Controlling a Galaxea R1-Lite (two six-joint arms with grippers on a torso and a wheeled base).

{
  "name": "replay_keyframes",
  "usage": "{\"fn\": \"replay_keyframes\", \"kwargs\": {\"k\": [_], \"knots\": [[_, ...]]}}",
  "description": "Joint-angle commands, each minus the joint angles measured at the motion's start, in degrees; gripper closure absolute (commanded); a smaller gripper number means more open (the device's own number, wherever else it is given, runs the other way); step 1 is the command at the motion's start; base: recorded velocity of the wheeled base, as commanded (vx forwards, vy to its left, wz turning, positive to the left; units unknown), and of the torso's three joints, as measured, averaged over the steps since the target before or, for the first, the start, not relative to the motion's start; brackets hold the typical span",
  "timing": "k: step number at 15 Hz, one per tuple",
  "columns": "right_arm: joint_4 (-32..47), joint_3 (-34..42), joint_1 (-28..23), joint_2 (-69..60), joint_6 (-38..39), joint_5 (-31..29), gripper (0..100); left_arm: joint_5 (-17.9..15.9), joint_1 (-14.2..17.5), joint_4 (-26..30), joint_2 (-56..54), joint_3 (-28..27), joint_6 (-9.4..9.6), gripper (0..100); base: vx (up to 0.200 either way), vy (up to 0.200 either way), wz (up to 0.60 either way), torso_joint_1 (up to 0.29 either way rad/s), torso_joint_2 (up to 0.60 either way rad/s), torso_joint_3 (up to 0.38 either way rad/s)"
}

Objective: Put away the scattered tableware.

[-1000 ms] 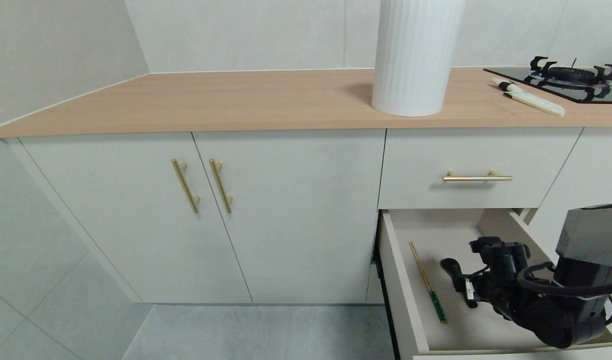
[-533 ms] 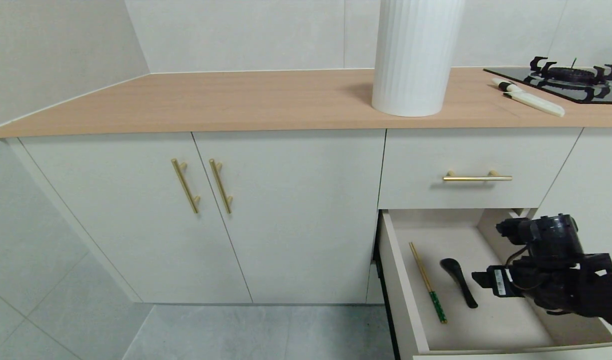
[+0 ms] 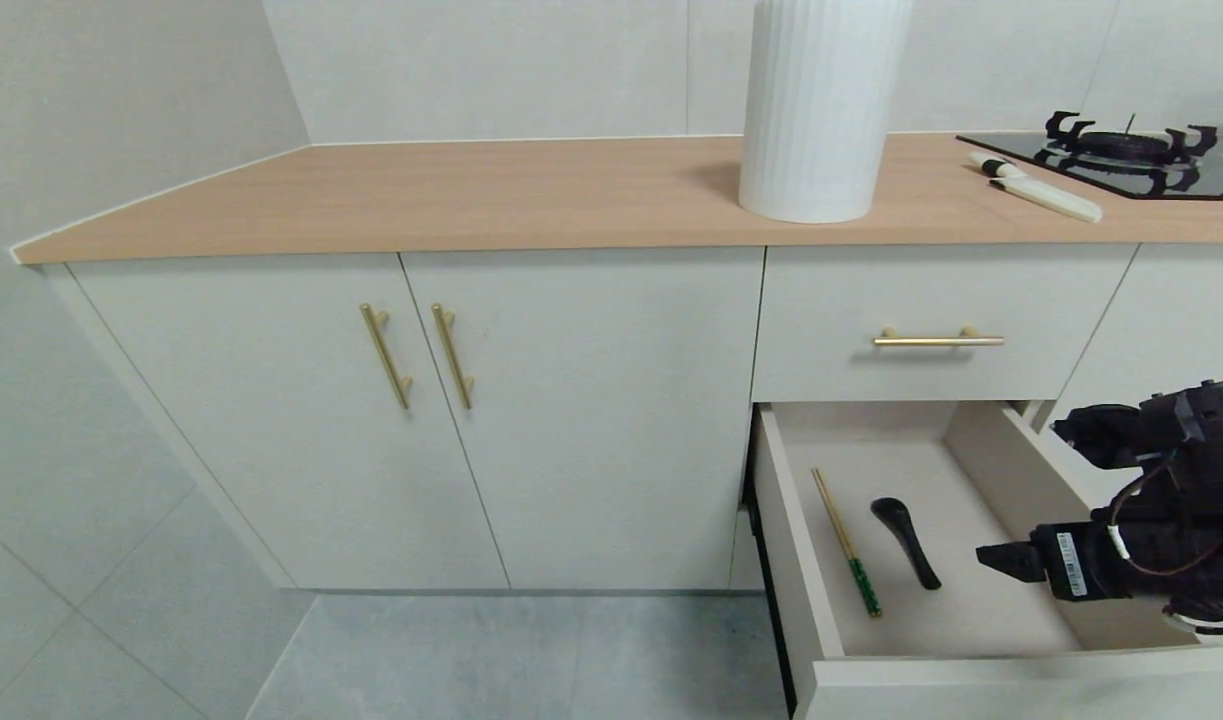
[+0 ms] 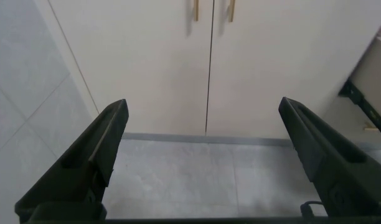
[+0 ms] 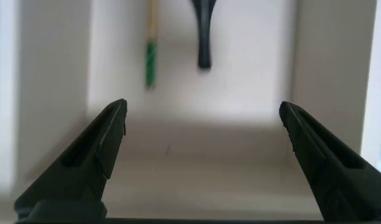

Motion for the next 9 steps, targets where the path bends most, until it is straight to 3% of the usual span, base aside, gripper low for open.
{"fn": "replay_keyframes", "kwargs": {"k": [1, 3, 9], "knots": [[0.8, -0.1, 0.2, -1.5, -0.1, 0.0, 0, 0.0, 0.1, 0.0, 0.0, 0.0, -0.04, 0, -0.200, 0.000, 0.00, 0.002, 0.00, 0.007], [2.7, 0.3, 2.0, -1.6, -0.1, -0.1, 0, 0.0, 0.1, 0.0, 0.0, 0.0, -0.04, 0, -0.200, 0.000, 0.00, 0.002, 0.00, 0.002], [16.5, 0.0, 7.0, -6.0, -3.7, 0.0, 0, 0.0, 0.1, 0.0, 0.0, 0.0, -0.04, 0, 0.000, 0.000, 0.00, 0.000, 0.00, 0.000]]}}
